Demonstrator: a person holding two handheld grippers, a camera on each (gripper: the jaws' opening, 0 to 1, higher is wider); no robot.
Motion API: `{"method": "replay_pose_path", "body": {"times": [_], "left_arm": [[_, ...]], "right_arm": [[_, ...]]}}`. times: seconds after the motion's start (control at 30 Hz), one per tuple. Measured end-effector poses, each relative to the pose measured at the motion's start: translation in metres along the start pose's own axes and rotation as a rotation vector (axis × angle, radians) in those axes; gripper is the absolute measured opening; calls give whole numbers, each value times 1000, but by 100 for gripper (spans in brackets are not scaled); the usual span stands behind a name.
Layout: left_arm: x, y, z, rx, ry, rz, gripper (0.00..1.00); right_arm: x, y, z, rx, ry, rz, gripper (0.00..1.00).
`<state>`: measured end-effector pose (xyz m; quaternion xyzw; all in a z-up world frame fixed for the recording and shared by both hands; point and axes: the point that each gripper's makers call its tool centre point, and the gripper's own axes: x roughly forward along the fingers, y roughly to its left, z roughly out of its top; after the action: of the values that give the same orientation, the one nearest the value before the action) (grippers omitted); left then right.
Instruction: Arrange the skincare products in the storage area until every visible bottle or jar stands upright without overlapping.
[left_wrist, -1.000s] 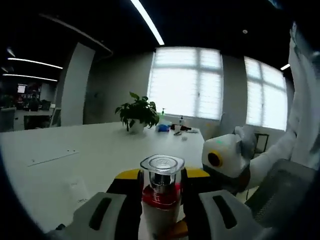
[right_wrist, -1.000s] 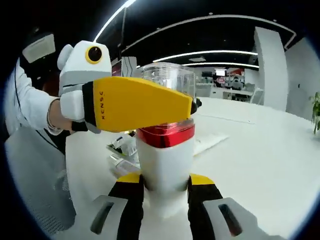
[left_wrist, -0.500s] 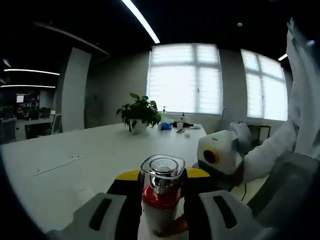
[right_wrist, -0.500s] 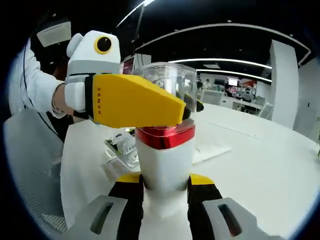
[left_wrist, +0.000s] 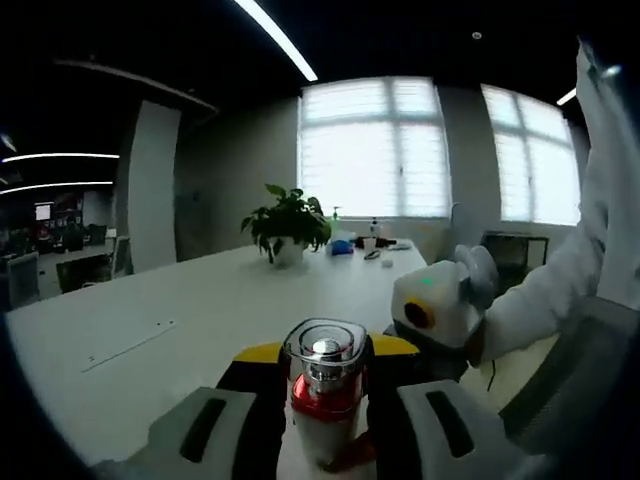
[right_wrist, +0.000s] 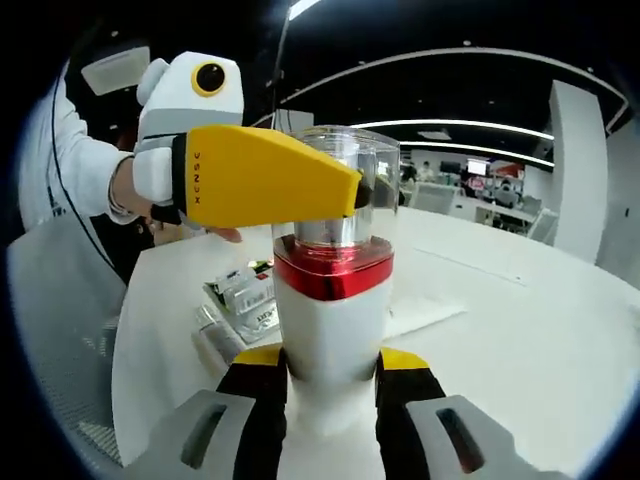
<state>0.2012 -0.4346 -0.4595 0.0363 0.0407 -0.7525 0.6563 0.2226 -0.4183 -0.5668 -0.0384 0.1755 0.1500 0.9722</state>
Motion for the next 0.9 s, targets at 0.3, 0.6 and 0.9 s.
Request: {"method": "replay_pose_path", "body": {"times": [0.3, 0.6, 0.9], "left_arm": [[-3, -1, 1, 13, 16, 6, 28], [-22, 8, -3, -21, 79, 66, 33], [-61, 27, 6, -56, 65, 174, 47]], "right_arm": [[-3, 1, 3, -7, 0, -9, 27], [-21, -1, 12, 31, -10, -54, 31], [-48, -7, 22, 63, -30, -119, 42]]}}
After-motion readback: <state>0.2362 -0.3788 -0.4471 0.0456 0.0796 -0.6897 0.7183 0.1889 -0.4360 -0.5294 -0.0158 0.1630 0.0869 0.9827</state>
